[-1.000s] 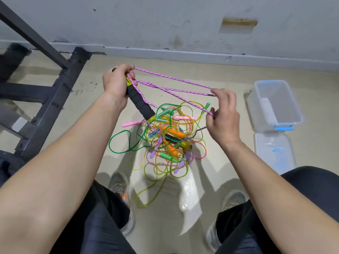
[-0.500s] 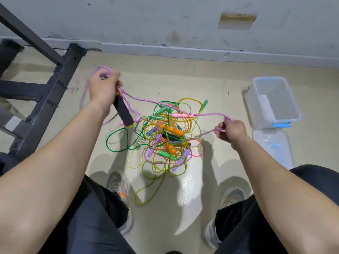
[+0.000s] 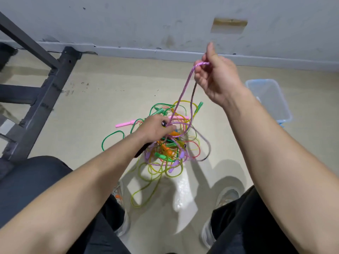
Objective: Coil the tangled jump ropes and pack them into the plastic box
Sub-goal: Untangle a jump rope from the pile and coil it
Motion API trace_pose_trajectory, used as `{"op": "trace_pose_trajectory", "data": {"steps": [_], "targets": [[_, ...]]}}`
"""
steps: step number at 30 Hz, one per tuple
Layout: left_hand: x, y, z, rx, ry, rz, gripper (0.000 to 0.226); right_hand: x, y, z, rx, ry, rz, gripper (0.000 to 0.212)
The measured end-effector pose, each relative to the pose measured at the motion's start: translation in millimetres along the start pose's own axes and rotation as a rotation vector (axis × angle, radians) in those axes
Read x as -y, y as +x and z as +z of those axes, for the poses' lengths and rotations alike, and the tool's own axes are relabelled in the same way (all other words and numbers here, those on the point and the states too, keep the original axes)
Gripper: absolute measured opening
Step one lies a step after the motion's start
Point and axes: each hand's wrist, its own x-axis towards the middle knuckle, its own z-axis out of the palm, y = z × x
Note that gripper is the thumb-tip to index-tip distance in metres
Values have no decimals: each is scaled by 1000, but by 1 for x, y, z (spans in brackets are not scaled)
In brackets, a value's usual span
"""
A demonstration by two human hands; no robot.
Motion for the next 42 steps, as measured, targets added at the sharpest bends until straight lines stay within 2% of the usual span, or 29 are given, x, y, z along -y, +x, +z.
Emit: {"op": "trace_pose_trajectory", "data": {"steps": [2, 4, 7, 9, 11, 13, 15, 19, 20, 21, 23, 24, 25, 27, 29, 30, 32, 34, 38, 42], "targets": [[-1, -4, -12, 27, -212, -51, 34, -1, 8, -12, -48, 43, 3, 39], [-13, -8, -28, 57, -477, -69, 36, -12, 15, -30, -91, 20, 92, 41], [-41, -10, -55, 78, -804, -86, 30, -46, 12, -55, -204, -239, 171, 20], [-59, -9, -72, 109, -946, -117, 30, -80, 4, -67, -256, -399, 216, 24], [-75, -9, -86, 165, -1057, -119, 30, -116, -3, -76, -193, -568, 303, 31], [-87, -9, -97, 193, -1160, -101, 30, -146, -8, -77, -57, -766, 371, 38], [-95, -10, -107, 191, -1240, -84, 30, -164, -15, -71, 69, -892, 389, 53], [-101, -13, -125, 178, -1420, -43, 24, -189, -17, -52, 234, -850, 370, 79], [-100, -14, -129, 179, -1446, -28, 21, -194, -15, -48, 272, -855, 359, 78], [-100, -15, -132, 181, -1464, -15, 18, -200, -13, -45, 321, -864, 334, 65], [-97, -15, -137, 164, -1483, 2, 17, -208, -13, -37, 343, -938, 281, 14], [-95, -13, -139, 127, -1479, 7, 18, -210, -14, -34, 311, -965, 251, 11], [-90, -9, -140, 65, -1460, 5, 19, -213, -13, -38, 263, -973, 245, 22], [-72, 3, -141, -129, -1330, -4, 22, -205, -15, -44, 157, -840, 333, 28], [-43, 16, -135, -363, -994, 9, 21, -182, -16, -50, 42, -671, 387, 26], [-27, 21, -127, -420, -781, 10, 19, -167, -16, -52, -13, -592, 384, 24], [0, 23, -103, -377, -459, 0, 14, -135, -12, -50, -46, -466, 338, 23], [15, 19, -75, -258, -327, 20, 10, -103, -4, -42, -31, -329, 314, 26], [12, 8, -31, -67, -381, 112, 16, -53, 8, -21, -8, -111, 269, 25], [-13, 0, -5, -4, -495, 145, 20, -30, 18, -1, -27, -48, 280, 26]]}}
